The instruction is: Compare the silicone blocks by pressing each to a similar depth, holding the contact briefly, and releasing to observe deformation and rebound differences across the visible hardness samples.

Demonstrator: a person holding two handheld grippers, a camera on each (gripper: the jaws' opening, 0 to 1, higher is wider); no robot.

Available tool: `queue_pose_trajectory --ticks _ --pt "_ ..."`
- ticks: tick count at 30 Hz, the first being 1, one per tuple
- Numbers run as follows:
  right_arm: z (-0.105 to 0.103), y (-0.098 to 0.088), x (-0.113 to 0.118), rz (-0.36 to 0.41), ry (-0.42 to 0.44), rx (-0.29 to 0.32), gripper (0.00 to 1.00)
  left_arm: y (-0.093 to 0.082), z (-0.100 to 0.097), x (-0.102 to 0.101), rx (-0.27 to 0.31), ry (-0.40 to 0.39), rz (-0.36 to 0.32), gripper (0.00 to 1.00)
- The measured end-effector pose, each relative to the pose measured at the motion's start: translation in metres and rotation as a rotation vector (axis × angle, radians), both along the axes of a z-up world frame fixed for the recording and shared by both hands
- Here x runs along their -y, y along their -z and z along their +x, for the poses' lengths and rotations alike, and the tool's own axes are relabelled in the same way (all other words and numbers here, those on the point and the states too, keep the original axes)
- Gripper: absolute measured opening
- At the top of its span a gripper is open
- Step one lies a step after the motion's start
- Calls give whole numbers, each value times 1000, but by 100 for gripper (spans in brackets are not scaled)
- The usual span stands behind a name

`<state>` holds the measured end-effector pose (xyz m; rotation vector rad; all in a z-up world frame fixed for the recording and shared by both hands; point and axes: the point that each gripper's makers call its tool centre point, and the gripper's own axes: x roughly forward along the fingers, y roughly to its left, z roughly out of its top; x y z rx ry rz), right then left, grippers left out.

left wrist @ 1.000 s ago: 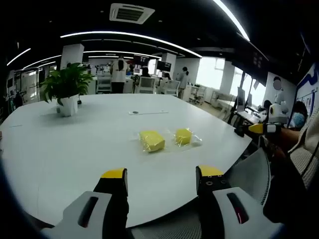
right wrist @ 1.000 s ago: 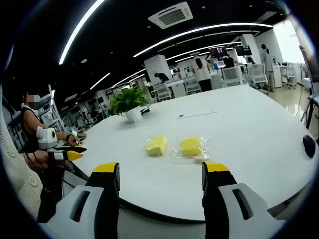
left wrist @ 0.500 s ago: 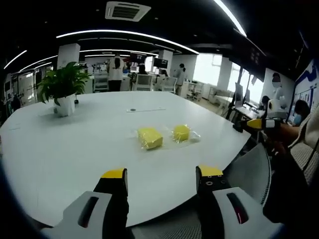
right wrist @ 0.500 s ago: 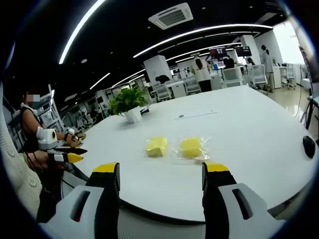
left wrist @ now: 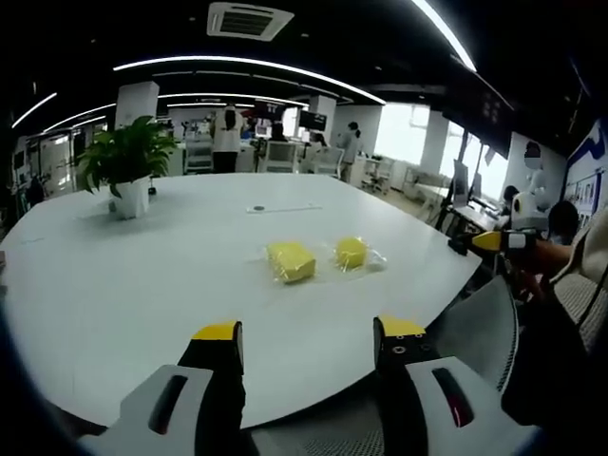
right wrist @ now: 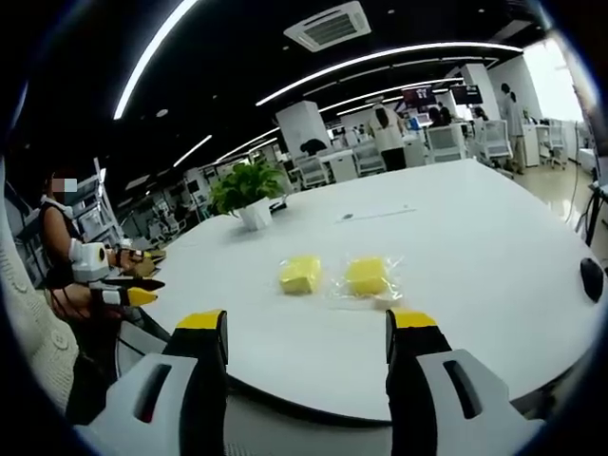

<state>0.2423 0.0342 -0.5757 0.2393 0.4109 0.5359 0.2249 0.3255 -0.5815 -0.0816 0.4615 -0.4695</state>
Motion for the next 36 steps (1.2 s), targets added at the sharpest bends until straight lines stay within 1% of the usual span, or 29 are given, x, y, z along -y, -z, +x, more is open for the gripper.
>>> queue_pose_trajectory --ticks 8,23,29,36 --pt "-1 3 -6 1 -23 -7 63 1 -5 -3 -5 -16 4 55" --pt "0 6 -7 -7 -41 -16 63 3 -8 -5 -14 -26 10 55" --pt "0 8 -7 -14 -47 -21 63 2 -6 -4 -14 -18 14 55" --pt "0 6 -7 -12 -49 -21 62 -5 4 3 -14 8 11 55"
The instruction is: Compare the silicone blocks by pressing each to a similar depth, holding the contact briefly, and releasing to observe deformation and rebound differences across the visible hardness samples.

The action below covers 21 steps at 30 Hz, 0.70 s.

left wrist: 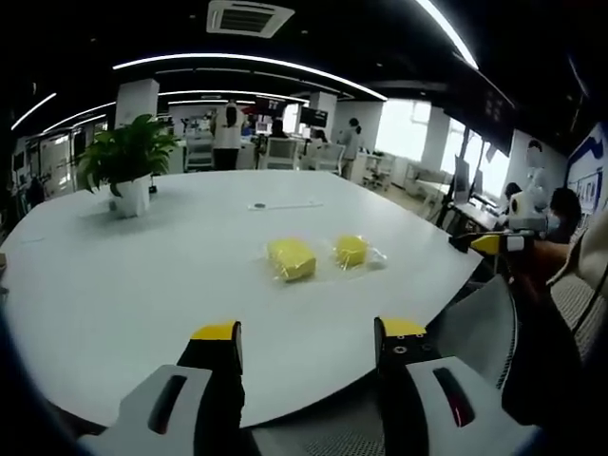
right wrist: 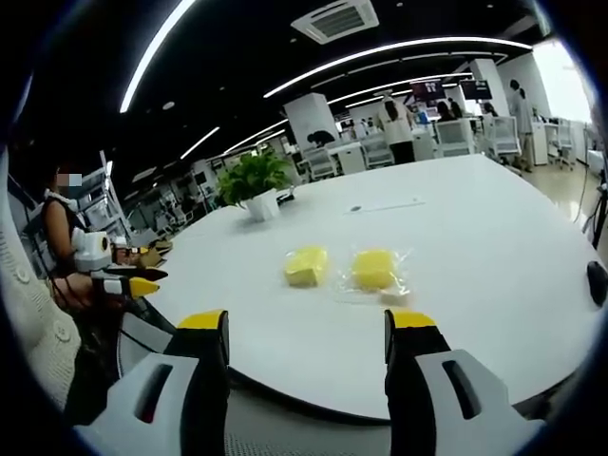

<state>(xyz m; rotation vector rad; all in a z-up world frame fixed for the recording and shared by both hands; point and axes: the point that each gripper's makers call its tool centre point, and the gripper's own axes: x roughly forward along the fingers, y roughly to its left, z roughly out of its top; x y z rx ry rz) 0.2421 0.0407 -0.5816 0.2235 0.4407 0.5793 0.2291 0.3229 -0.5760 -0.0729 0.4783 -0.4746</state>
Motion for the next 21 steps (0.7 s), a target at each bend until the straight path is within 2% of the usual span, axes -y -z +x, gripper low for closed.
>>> queue_pose_trajectory --ticks 8,12,21 --pt "1 5 0 -3 2 -11 62 -8 16 10 -7 24 -47 56" --pt "2 9 -1 -13 1 -20 63 -10 27 10 -17 9 -101 57" --pt "6 16 2 -24 12 -54 63 3 53 0 -62 -18 -145 55"
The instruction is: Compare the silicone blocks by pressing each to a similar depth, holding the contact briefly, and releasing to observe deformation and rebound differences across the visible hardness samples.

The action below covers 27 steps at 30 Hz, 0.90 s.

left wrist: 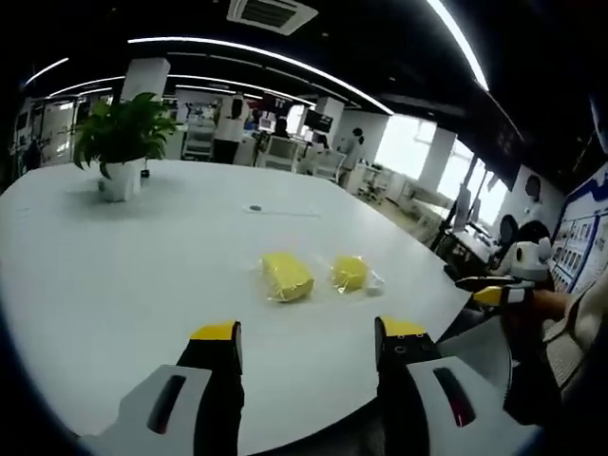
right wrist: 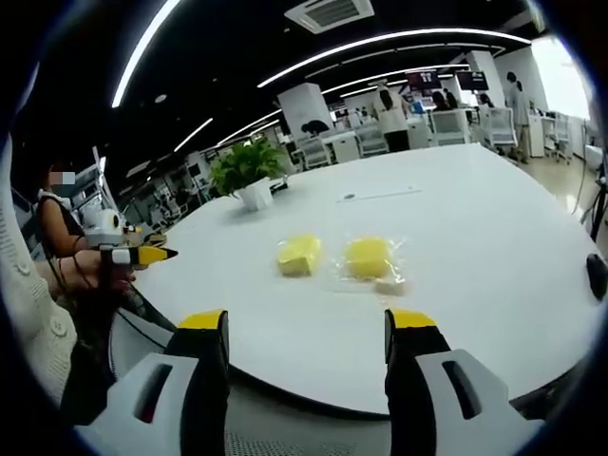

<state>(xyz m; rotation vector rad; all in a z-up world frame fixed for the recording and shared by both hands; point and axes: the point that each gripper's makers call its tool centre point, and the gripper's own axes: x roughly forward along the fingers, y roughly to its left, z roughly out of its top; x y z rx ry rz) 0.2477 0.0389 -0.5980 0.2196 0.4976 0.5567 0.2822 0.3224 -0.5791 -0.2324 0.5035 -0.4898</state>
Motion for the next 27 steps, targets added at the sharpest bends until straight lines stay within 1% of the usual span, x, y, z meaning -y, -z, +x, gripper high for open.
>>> queue_pose_trajectory --ticks 5,10,14,18,23,27 --pt "2 3 2 -1 12 -16 62 5 18 -4 -23 -24 -48 55" --pt "2 11 4 -17 16 -49 62 7 39 -6 -30 -39 -99 55" --pt "3 15 6 -26 24 -65 61 9 60 -6 -36 -51 -168 55" --pt "6 19 8 -34 32 -79 61 10 80 -3 -37 -56 -221 53" --pt "9 20 10 -42 40 -89 60 11 100 5 -43 -54 -254 53" --pt "11 21 11 -48 45 -95 60 19 115 10 -62 -46 -268 53"
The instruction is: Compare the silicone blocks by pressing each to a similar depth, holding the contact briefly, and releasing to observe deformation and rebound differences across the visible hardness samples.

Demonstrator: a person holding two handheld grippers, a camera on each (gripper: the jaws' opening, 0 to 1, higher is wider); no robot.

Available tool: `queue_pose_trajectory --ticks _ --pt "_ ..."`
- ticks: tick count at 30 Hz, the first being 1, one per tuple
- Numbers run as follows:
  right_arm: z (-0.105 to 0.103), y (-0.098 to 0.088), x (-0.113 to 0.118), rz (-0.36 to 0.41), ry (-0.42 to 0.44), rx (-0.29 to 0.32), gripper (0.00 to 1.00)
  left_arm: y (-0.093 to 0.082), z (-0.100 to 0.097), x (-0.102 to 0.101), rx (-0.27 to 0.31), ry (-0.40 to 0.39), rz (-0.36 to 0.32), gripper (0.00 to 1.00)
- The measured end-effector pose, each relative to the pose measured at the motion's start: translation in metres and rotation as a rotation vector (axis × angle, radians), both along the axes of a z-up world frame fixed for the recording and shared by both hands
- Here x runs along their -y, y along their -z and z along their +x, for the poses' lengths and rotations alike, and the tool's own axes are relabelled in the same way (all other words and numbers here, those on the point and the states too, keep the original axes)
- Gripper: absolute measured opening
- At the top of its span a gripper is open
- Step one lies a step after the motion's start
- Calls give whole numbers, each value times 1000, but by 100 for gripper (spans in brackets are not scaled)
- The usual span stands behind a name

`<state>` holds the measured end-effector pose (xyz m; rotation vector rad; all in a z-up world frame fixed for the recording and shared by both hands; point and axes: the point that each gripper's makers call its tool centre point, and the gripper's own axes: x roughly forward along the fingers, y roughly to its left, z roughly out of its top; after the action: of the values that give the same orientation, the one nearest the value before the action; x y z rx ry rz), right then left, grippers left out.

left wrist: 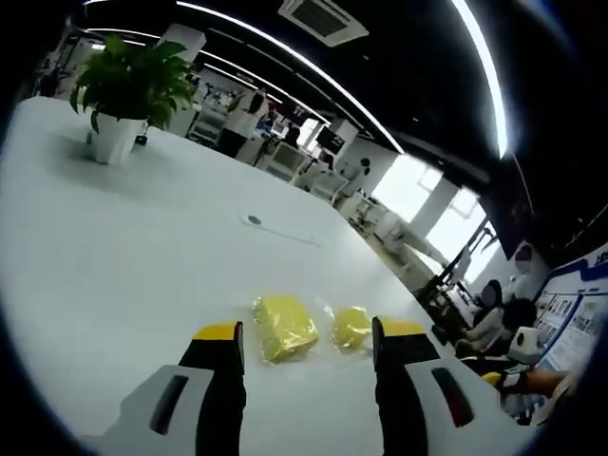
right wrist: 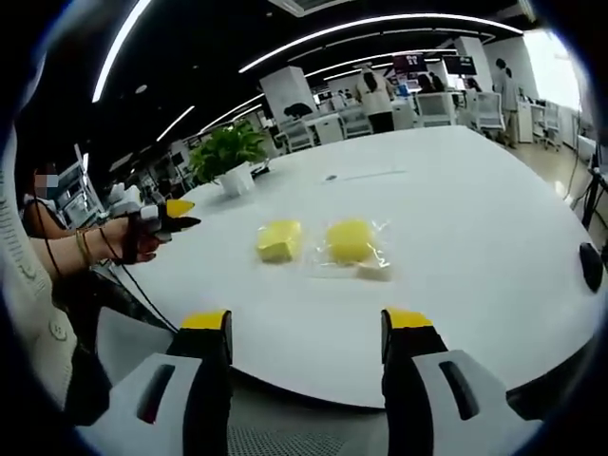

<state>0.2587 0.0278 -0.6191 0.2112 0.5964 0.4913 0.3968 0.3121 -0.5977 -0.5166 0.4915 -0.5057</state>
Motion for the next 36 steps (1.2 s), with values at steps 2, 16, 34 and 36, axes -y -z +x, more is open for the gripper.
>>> queue_pose_trajectory --ticks 2,16,34,36 --pt "1 1 1 -3 5 -4 59 3 7 2 -11 0 -19 53" --pt "4 9 4 -40 10 -50 59 39 48 18 -77 38 -12 53" --pt "9 17 16 -68 47 -97 55 87 92 35 -169 48 -46 52" --pt "9 18 17 -68 51 -101 55 90 95 37 -182 43 -62 52"
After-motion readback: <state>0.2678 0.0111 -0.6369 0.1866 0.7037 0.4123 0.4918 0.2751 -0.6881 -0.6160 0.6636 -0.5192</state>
